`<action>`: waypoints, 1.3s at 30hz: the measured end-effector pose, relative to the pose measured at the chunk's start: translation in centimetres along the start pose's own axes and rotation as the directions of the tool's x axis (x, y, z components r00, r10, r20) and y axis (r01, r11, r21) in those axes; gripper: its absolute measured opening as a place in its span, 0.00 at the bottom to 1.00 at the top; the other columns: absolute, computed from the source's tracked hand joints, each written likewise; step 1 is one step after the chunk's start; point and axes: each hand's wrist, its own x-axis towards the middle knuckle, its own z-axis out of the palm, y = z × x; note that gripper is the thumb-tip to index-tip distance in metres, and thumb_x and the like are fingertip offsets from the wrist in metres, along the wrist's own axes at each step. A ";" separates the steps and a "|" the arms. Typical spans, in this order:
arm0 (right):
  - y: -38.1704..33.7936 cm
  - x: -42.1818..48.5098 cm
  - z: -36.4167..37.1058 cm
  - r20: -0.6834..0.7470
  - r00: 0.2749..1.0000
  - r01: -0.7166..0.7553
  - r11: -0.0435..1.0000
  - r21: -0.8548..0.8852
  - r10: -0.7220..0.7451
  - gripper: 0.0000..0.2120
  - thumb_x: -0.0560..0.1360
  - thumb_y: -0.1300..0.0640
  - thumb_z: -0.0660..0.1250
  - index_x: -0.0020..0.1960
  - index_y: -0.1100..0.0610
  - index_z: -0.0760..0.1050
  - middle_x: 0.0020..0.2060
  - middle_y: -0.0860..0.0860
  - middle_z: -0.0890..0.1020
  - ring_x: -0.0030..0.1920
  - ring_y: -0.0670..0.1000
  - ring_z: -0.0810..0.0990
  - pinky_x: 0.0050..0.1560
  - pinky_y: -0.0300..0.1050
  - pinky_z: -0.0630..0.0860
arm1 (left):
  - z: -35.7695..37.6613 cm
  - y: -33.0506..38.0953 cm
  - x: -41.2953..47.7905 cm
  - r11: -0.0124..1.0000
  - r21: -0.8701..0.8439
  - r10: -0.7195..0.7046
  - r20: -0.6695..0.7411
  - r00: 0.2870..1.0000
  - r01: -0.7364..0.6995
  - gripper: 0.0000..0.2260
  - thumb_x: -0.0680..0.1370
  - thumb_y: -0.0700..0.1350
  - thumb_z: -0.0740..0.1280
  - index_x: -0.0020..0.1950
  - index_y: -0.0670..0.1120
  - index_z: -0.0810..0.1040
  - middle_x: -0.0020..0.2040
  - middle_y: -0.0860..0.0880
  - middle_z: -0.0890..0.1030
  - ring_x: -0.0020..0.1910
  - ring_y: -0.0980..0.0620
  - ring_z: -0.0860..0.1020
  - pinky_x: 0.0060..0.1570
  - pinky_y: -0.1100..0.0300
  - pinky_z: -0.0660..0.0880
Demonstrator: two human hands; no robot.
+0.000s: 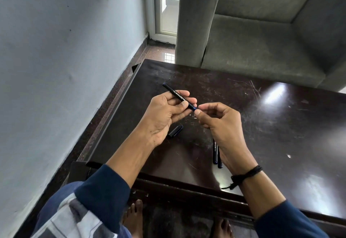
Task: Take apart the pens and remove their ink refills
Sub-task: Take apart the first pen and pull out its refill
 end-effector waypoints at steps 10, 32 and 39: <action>0.2 0.0 0.2 0.004 1.000 -0.007 0.999 -0.038 0.007 0.07 0.71 0.64 0.79 0.45 0.54 0.84 0.41 0.50 0.87 0.42 0.47 0.82 0.45 0.43 0.77 | 0.1 0.1 -0.1 1.000 -0.005 -0.009 -0.010 1.000 0.009 0.10 0.80 0.29 0.62 0.58 0.40 0.78 0.51 0.40 0.86 0.55 0.45 0.85 0.54 0.53 0.82; 0.0 0.0 0.1 -0.058 0.997 -0.063 0.990 -0.130 0.055 0.10 0.72 0.64 0.78 0.47 0.51 0.83 0.40 0.50 0.82 0.40 0.47 0.79 0.42 0.43 0.74 | -0.2 0.1 0.3 0.996 -0.084 0.032 -0.080 0.996 -0.039 0.09 0.82 0.31 0.60 0.57 0.41 0.74 0.51 0.40 0.84 0.52 0.45 0.85 0.52 0.56 0.82; -0.9 0.2 -0.7 -0.112 0.975 -0.190 0.981 0.049 0.194 0.05 0.77 0.65 0.72 0.49 0.57 0.83 0.39 0.50 0.84 0.34 0.46 0.78 0.35 0.35 0.74 | -0.1 0.2 0.6 0.981 -0.161 0.084 -0.175 0.981 -0.113 0.10 0.82 0.29 0.60 0.53 0.43 0.75 0.48 0.42 0.84 0.50 0.45 0.84 0.57 0.53 0.81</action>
